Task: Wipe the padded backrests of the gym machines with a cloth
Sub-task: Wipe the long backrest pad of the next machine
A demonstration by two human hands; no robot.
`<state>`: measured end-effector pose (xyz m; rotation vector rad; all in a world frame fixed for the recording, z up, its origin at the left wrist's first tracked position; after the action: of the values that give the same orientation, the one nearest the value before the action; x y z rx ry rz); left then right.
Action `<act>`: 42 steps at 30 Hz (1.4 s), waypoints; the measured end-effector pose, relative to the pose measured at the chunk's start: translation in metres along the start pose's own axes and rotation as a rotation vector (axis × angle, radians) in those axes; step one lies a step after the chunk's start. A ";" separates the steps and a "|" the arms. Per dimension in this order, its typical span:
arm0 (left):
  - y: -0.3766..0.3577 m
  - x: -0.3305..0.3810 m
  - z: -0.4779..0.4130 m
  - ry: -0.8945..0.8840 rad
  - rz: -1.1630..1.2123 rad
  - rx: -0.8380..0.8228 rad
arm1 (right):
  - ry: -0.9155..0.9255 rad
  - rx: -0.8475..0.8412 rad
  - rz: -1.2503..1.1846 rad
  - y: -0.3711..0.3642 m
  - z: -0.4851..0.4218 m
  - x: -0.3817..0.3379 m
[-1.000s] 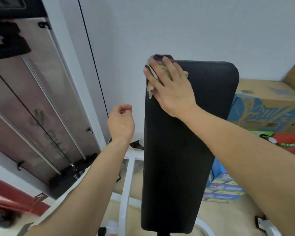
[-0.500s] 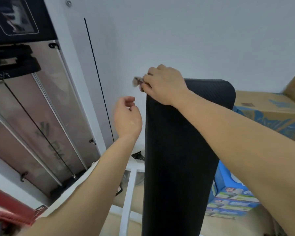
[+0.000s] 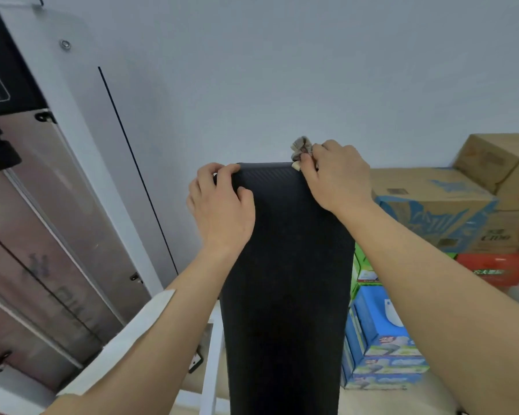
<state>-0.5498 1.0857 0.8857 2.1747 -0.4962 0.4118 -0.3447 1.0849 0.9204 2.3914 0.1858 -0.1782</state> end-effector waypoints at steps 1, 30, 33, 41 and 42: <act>0.001 -0.002 -0.002 -0.001 0.006 -0.003 | -0.058 0.016 -0.024 0.001 0.001 0.005; -0.062 0.124 0.006 -0.363 0.031 0.120 | -0.867 0.144 -1.073 -0.050 0.127 0.069; -0.063 0.126 0.007 -0.348 0.037 0.147 | -1.128 0.040 -1.173 -0.089 0.204 0.074; -0.062 0.133 0.013 -0.306 0.001 0.164 | -0.999 0.065 -1.334 -0.046 0.118 0.070; -0.061 0.133 0.014 -0.302 0.010 0.169 | -0.935 0.066 -1.324 -0.038 0.098 0.069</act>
<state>-0.4033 1.0814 0.8973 2.4131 -0.6580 0.1326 -0.2910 1.0520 0.8112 1.6073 1.2403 -1.8079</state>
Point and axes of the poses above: each hand's wrist, its own z-axis away from the middle knuckle, its own y-axis out of the back of the hand, x = y × z, the point moved 4 cm from there along -z, towards the middle knuckle, and after that the axes turned 11 degrees about -z, right-handed, at the moved point
